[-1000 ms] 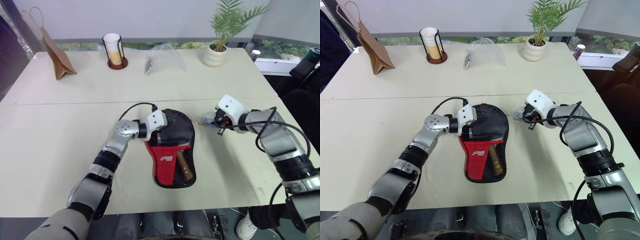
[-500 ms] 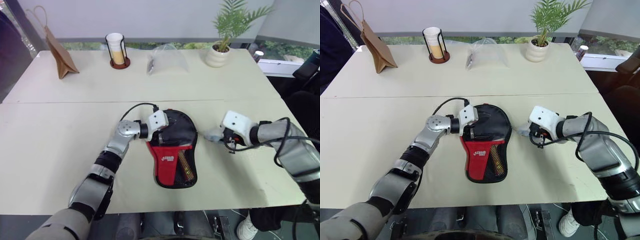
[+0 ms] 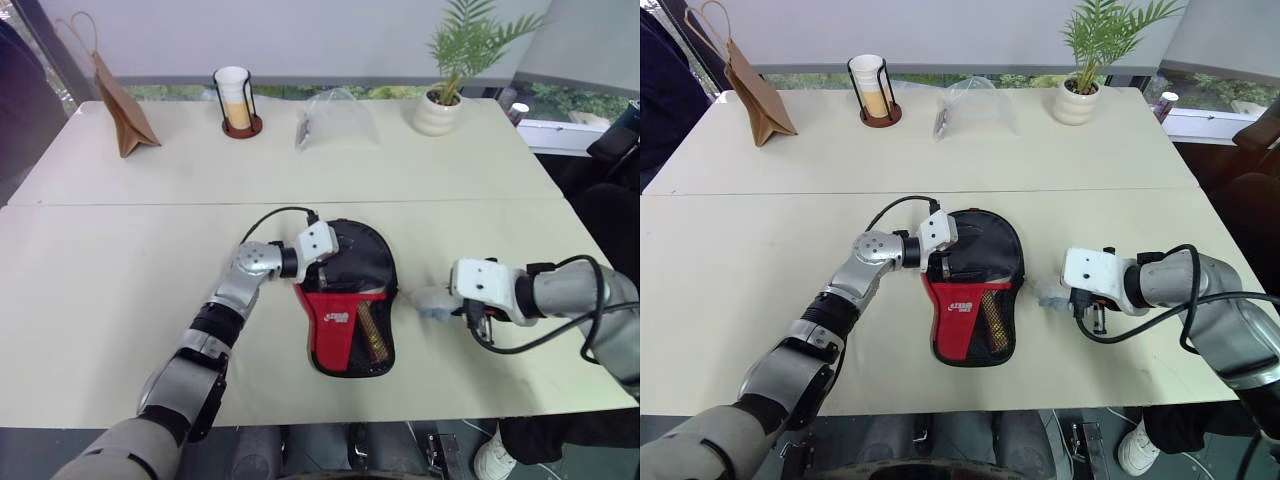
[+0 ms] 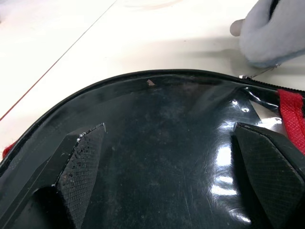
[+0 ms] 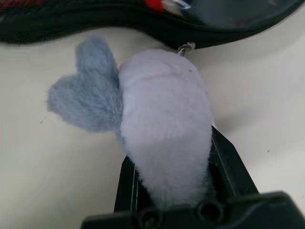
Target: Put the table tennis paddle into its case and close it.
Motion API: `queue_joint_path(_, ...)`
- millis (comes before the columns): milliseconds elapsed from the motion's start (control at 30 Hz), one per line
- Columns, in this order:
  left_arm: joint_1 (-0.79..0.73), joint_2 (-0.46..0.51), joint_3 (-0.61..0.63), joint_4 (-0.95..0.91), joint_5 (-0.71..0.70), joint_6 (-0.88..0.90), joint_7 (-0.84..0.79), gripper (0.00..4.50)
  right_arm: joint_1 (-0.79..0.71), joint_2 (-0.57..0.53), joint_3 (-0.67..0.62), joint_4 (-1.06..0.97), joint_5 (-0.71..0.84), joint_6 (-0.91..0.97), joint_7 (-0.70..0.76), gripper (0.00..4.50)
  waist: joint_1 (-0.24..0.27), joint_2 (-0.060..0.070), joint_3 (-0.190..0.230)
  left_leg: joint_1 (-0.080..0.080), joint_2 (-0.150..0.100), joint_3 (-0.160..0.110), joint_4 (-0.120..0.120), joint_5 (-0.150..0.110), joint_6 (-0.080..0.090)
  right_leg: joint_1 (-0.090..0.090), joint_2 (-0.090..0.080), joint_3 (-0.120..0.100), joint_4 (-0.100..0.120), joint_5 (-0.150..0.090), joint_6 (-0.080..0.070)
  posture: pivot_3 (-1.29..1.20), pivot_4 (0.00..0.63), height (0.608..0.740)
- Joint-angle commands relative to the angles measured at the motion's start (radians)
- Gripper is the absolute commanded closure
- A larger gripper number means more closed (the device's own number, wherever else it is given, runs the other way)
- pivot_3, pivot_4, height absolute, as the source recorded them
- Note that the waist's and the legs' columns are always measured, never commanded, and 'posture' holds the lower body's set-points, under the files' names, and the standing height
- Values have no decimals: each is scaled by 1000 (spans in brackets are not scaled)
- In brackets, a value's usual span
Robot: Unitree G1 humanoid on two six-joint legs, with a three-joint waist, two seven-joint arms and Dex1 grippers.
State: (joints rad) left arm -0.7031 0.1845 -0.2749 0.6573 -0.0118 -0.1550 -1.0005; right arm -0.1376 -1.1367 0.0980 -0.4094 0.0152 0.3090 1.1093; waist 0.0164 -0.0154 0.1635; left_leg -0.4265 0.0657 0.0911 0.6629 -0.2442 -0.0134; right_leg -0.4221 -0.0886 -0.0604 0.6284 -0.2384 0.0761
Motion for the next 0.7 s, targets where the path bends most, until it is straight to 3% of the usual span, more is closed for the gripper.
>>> queue_joint_path(33, 43, 30, -34, 53, 58, 40, 13, 0, 46, -45, -26, -27, 15, -36, 57, 4306, 0, 0, 0, 0, 0, 0, 0, 0, 0, 0, 0, 0, 0, 0, 0, 0, 150, 740)
queue_joint_path(133, 49, 34, -37, 47, 57, 45, 15, 0, 69, -59, -35, -27, 11, -68, 58, 4306, 1, 0, 0, 0, 0, -1, 0, 0, 0, 1, 0, -1, -1, 0, 0, 0, 150, 740)
queue_joint_path(367, 54, 36, -38, 40, 55, 49, 18, 0, 11, 42, -30, -30, 42, 5, -11, 4306, -3, -1, 0, 0, 0, -3, 0, 0, 0, 2, 0, -2, 0, 0, 0, 0, 150, 740)
queue_joint_path(700, 63, 37, -47, 21, 55, 62, 13, 0, -35, 118, 51, -89, 25, -8, 2, 4306, -5, 0, -1, 1, 0, -5, 0, 0, 0, 2, 0, -2, 0, 0, 0, 0, 150, 740)
